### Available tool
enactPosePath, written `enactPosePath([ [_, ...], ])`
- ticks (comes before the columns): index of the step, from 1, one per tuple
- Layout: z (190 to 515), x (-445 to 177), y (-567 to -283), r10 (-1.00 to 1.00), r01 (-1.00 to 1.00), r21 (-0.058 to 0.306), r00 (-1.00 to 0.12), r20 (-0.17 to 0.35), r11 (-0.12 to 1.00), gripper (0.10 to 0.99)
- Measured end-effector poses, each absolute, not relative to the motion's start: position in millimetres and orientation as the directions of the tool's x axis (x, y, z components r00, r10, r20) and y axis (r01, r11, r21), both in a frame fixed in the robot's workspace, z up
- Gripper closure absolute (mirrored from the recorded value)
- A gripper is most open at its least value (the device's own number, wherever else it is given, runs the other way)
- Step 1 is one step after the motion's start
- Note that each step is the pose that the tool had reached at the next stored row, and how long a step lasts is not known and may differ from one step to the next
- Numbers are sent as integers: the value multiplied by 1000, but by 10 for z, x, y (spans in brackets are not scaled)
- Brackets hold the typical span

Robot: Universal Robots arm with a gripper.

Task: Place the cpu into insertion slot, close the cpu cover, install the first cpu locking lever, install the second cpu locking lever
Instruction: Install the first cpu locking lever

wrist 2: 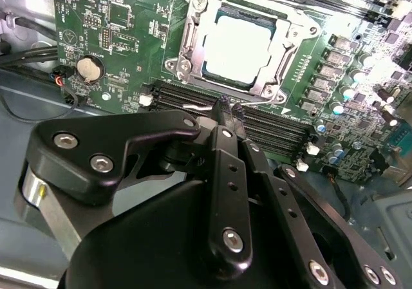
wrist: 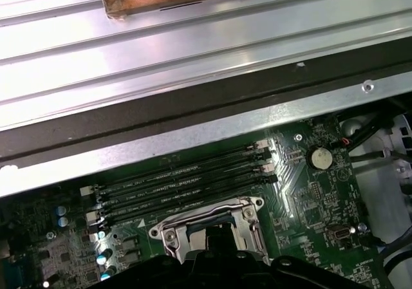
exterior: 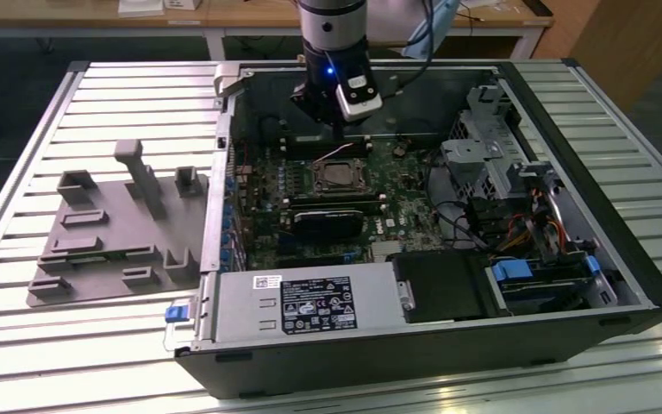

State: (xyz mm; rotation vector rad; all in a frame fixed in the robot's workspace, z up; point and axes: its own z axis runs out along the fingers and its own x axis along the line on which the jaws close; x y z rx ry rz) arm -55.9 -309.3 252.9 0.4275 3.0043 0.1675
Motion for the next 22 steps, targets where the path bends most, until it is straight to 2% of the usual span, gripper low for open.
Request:
enactPosePath([
  [11, 2435, -559, -3093, 279, 267, 124, -956, -89, 956, 980],
  [22, 2374, -594, -3092, 279, 258, 142, -949, -149, 956, 980],
])
